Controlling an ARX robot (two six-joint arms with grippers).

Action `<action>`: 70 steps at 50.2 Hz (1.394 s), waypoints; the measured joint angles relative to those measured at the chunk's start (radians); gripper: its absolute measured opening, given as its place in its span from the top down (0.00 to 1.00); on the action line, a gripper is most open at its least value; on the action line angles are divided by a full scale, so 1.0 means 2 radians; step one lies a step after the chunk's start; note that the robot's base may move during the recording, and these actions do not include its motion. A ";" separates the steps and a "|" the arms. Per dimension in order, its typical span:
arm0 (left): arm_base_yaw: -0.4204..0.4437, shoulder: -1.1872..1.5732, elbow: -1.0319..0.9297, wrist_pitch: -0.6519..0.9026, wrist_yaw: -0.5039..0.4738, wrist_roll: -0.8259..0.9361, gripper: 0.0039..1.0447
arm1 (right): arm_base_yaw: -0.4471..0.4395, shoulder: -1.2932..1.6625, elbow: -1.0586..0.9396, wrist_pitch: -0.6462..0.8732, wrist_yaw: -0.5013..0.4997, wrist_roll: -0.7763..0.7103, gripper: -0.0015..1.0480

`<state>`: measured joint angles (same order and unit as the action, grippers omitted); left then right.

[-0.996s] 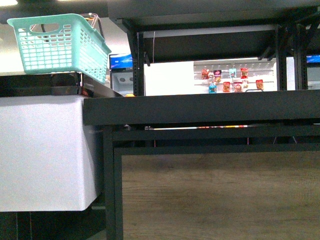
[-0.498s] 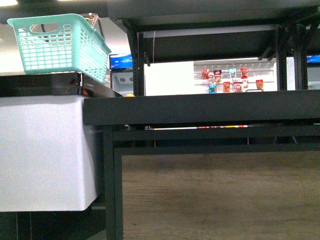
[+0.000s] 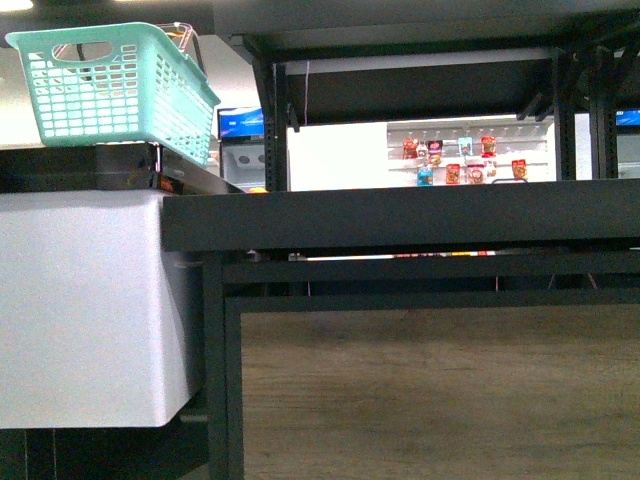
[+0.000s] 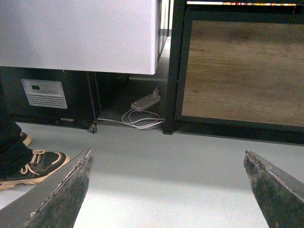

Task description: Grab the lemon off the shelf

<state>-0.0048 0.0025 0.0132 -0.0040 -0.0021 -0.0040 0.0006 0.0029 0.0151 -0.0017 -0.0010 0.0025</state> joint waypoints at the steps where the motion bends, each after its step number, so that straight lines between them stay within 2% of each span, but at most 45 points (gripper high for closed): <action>1: 0.000 0.000 0.000 0.000 0.000 0.000 0.07 | 0.000 0.000 0.000 0.000 0.000 0.000 0.07; 70: 0.000 0.000 0.000 0.000 0.000 0.000 0.07 | 0.000 0.000 0.000 0.000 0.000 0.000 0.07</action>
<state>-0.0044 0.0017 0.0132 -0.0040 -0.0013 -0.0040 0.0006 0.0029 0.0151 -0.0017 -0.0006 0.0029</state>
